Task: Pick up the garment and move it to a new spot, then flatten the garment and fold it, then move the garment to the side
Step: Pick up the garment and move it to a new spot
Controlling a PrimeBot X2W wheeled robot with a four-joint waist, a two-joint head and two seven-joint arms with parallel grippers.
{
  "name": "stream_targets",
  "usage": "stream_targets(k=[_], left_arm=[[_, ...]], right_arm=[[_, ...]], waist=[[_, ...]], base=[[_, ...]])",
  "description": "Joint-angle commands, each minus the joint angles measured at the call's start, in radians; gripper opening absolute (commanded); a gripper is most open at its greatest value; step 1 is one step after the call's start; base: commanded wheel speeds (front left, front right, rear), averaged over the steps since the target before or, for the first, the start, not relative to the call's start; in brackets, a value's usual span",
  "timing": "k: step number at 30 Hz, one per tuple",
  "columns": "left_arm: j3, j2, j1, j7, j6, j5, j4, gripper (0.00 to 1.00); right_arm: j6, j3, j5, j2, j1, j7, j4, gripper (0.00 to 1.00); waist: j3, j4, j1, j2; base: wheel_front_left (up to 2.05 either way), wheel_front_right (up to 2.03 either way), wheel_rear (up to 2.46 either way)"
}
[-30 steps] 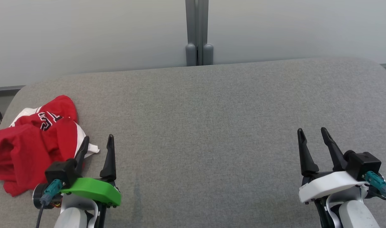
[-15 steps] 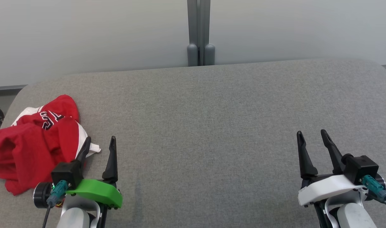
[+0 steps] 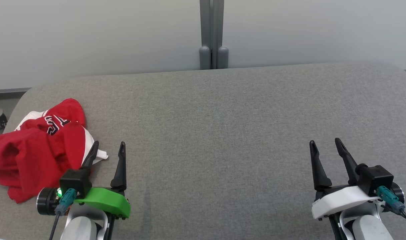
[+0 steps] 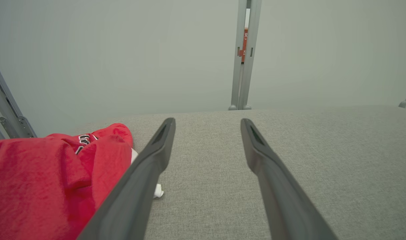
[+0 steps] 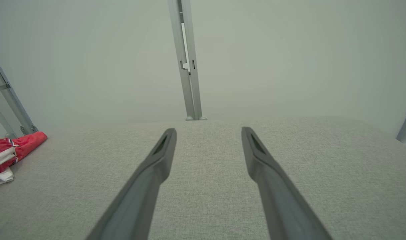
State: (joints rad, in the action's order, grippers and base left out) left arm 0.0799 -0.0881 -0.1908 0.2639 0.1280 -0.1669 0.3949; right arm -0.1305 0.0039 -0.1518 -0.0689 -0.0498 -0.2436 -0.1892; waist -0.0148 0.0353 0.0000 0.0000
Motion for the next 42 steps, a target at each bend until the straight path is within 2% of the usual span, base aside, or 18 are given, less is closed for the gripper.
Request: stream_targets(k=[1, 7, 11, 26, 31, 35, 42], left_arm=[[-0.001, -0.001, -0.018, 0.001, 0.003, 0.0, 0.001, 1.0], [-0.008, 0.002, -0.022, 0.001, 0.003, -0.012, 0.006, 1.0], [-0.017, 0.006, -0.028, 0.001, -0.003, -0.019, 0.006, 1.0], [-0.076, 0.003, -0.029, 0.001, -0.025, -0.035, -0.012, 1.0], [-0.096, 0.005, -0.023, 0.001, -0.028, -0.037, -0.017, 1.0], [-0.108, 0.009, -0.014, 0.001, -0.026, -0.037, -0.022, 1.0], [-0.111, 0.018, -0.026, 0.001, -0.02, -0.032, -0.022, 1.0]], right_arm=[[0.0, 0.004, -0.007, -0.003, 0.007, 0.003, -0.001, 1.0], [0.0, 0.016, -0.025, -0.015, 0.004, 0.029, 0.007, 1.0], [0.0, 0.018, -0.029, -0.02, 0.009, 0.039, 0.02, 1.0], [0.0, 0.049, -0.021, -0.026, -0.002, 0.08, 0.101, 1.0], [0.0, 0.056, -0.02, -0.028, -0.011, 0.089, 0.12, 1.0], [0.0, 0.063, -0.018, -0.03, -0.018, 0.092, 0.126, 1.0], [0.0, 0.069, -0.013, -0.034, -0.032, 0.101, 0.135, 1.0]], waist=[[0.0, 0.004, 0.0, 0.0], [0.002, 0.033, 0.0, 0.0], [0.007, 0.078, 0.0, 0.0], [0.033, 0.345, 0.0, 0.0], [0.046, 0.413, 0.0, 0.0], [0.055, 0.448, 0.0, 0.0], [0.076, 0.46, 0.0, 0.0]], base=[[0.0, 0.0, 0.0], [0.0, 0.0, 0.0], [0.0, 0.0, 0.0], [0.0, 0.0, 0.0], [0.0, 0.0, 0.0], [0.0, 0.0, 0.0], [0.0, 0.0, 0.0]])
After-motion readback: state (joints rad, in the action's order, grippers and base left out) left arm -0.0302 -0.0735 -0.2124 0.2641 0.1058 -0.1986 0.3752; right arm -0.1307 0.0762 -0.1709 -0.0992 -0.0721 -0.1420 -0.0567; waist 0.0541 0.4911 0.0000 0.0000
